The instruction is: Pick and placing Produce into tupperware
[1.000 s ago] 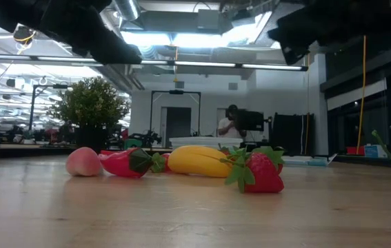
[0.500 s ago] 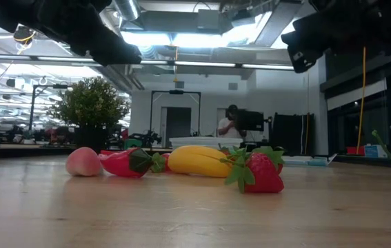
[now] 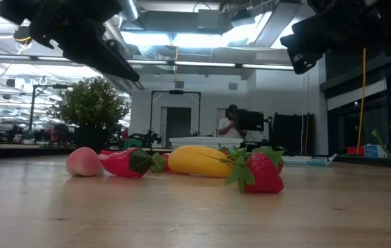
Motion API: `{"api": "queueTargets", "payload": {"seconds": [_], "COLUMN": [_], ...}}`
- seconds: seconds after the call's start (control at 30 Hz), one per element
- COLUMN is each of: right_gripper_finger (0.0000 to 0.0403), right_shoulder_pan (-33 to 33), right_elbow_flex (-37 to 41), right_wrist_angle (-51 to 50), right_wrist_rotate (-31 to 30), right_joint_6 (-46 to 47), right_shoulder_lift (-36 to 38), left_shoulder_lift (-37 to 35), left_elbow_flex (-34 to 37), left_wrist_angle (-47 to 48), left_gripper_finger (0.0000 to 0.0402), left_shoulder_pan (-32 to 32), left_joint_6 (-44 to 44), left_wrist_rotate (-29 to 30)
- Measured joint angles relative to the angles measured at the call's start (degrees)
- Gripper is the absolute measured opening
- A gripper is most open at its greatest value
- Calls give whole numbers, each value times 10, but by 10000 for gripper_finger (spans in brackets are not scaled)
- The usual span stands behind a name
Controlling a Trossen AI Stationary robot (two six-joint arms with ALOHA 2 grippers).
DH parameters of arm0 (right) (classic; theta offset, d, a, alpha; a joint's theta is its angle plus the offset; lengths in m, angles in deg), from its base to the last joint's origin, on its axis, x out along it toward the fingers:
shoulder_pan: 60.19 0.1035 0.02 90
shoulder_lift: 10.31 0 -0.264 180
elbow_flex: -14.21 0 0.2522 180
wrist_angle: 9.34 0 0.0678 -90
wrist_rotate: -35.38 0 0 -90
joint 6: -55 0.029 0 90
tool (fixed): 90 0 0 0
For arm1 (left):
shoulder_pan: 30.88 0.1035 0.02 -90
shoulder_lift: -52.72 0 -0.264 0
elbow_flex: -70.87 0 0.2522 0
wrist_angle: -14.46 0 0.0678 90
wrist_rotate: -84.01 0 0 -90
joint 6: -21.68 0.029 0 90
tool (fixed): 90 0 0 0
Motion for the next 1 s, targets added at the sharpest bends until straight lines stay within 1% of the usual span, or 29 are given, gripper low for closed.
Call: {"api": "queueTargets", "payload": {"seconds": [0.13,0.2,0.3,0.47,0.7,0.87,1.0], "right_gripper_finger": [122,122,122,122,122,122,122], "right_shoulder_pan": [0,0,0,0,0,0,0], "right_elbow_flex": [0,0,0,0,0,0,0], "right_wrist_angle": [0,-1,-7,-16,-16,-16,-16], "right_wrist_rotate": [0,0,-1,-2,-2,-2,-2], "right_joint_6": [0,2,2,2,4,5,14], "right_shoulder_lift": [0,0,0,0,0,0,0], "left_shoulder_lift": [60,85,117,168,228,254,270], "left_elbow_flex": [-72,-100,-131,-164,-208,-228,-228], "left_wrist_angle": [118,147,156,164,215,216,215], "left_gripper_finger": [220,220,220,220,220,220,220], "left_shoulder_pan": [-3,-6,-16,-33,-62,-76,-81], "left_joint_6": [9,9,13,13,-11,-22,-36], "left_wrist_rotate": [0,-1,-8,-43,-45,-69,-71]}}
